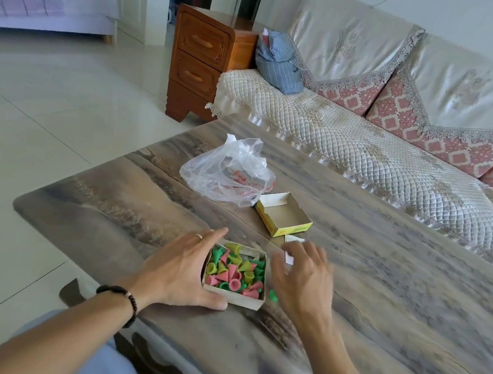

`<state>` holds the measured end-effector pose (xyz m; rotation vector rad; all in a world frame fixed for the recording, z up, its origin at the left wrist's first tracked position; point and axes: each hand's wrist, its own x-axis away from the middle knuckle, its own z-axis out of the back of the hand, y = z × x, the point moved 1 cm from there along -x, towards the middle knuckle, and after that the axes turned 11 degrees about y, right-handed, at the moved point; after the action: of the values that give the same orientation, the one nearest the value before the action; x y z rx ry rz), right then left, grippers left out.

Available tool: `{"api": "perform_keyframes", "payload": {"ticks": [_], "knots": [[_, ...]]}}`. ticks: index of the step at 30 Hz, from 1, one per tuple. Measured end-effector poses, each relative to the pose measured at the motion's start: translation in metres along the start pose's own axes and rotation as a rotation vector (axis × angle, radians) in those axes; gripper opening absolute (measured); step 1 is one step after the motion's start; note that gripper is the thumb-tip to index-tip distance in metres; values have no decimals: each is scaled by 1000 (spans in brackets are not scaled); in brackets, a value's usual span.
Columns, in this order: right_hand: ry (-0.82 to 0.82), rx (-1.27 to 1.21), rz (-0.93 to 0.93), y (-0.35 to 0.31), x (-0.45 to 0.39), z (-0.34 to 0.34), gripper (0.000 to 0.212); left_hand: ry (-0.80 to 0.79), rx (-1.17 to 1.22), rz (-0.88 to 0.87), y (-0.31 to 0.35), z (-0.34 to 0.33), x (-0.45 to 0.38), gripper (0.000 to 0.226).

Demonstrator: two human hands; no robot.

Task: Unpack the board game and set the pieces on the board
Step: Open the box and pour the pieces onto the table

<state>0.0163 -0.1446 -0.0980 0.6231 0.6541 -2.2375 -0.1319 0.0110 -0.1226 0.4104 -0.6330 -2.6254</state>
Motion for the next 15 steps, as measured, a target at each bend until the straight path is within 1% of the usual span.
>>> {"api": "perform_keyframes", "payload": {"ticks": [2,4,6,7,12,15], "knots": [[-92,-127,165,-20,1,-4,33,8,2,0,-1,-1,0,124],[-196,-156,317,-38,5,-11,34,22,8,-2,-1,-3,-1,125],[-275,-161,381,-45,7,-20,36,31,22,-4,-2,-3,-1,125],[-289,-167,378,-44,8,-24,37,30,31,-2,-2,-3,-1,125],[-217,-216,289,-37,5,-30,29,35,38,-5,-3,-3,-2,123],[-213,-246,251,-39,2,-33,27,38,34,-13,-5,-4,-2,122]]}}
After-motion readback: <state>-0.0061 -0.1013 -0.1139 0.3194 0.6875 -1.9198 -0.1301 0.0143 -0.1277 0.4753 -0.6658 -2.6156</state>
